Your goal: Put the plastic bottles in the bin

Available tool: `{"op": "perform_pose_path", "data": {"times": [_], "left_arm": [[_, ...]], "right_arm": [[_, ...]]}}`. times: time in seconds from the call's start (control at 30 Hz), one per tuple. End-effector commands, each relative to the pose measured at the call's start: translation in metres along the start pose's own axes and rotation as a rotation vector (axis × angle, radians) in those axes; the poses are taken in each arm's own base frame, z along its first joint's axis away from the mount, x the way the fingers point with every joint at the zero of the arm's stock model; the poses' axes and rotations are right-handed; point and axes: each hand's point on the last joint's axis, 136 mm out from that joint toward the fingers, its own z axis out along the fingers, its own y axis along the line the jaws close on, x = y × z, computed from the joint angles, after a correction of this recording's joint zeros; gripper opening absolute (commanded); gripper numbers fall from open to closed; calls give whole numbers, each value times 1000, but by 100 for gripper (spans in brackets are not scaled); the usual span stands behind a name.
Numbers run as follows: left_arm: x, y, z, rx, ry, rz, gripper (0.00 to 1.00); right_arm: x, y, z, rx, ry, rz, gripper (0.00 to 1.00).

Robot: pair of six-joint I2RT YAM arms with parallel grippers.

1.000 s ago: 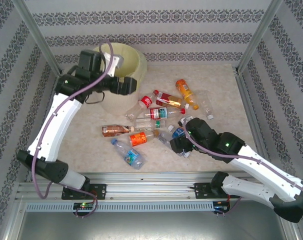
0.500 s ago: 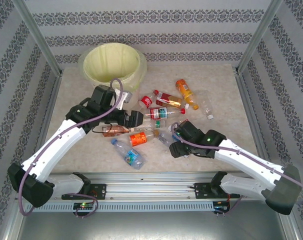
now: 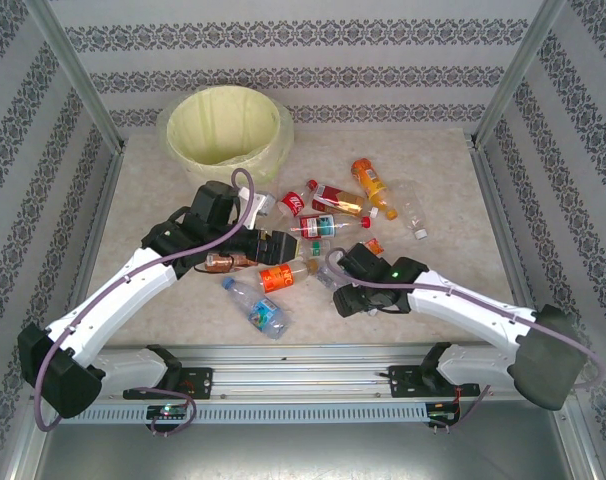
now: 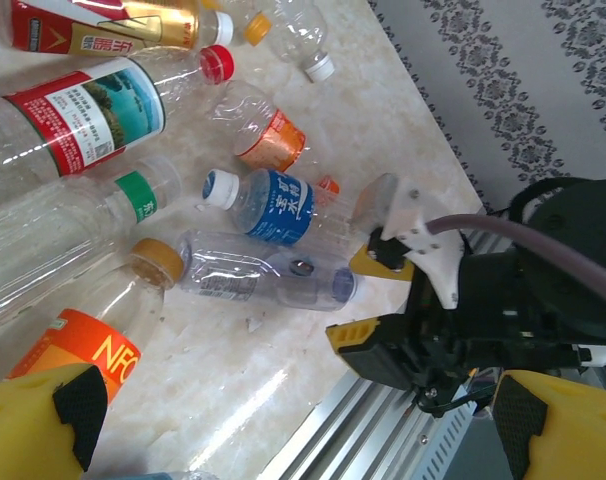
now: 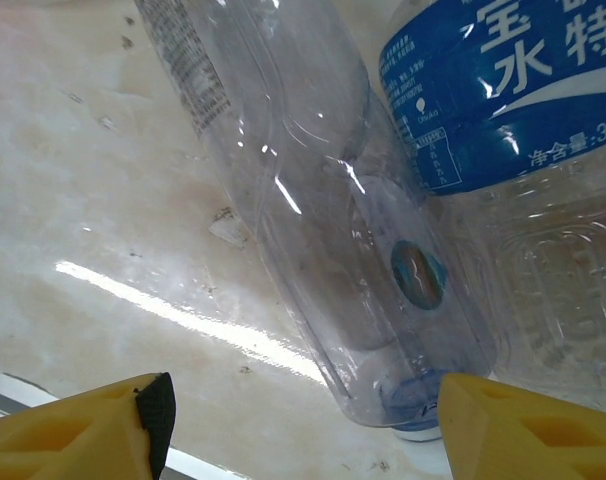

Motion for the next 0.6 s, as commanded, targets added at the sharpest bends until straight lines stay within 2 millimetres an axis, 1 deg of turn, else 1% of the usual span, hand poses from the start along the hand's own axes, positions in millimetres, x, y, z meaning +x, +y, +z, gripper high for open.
{"op": "perform_pose_path", "data": {"times": [0.0, 0.2, 0.4, 0.57], "left_arm": [[-4, -21, -5, 91, -38, 38, 100], [-3, -18, 4, 114, -64, 41, 100], [-8, -15, 9, 96, -60, 68, 100], [-9, -12, 15, 89, -54, 73, 100]], "right_arm": [[-1, -11, 3, 65, 9, -28, 70], [-3, -14, 11, 95, 27, -47, 70], [-3, -13, 18, 100, 35, -53, 70], [0, -5, 23, 62, 52, -73, 70]]}}
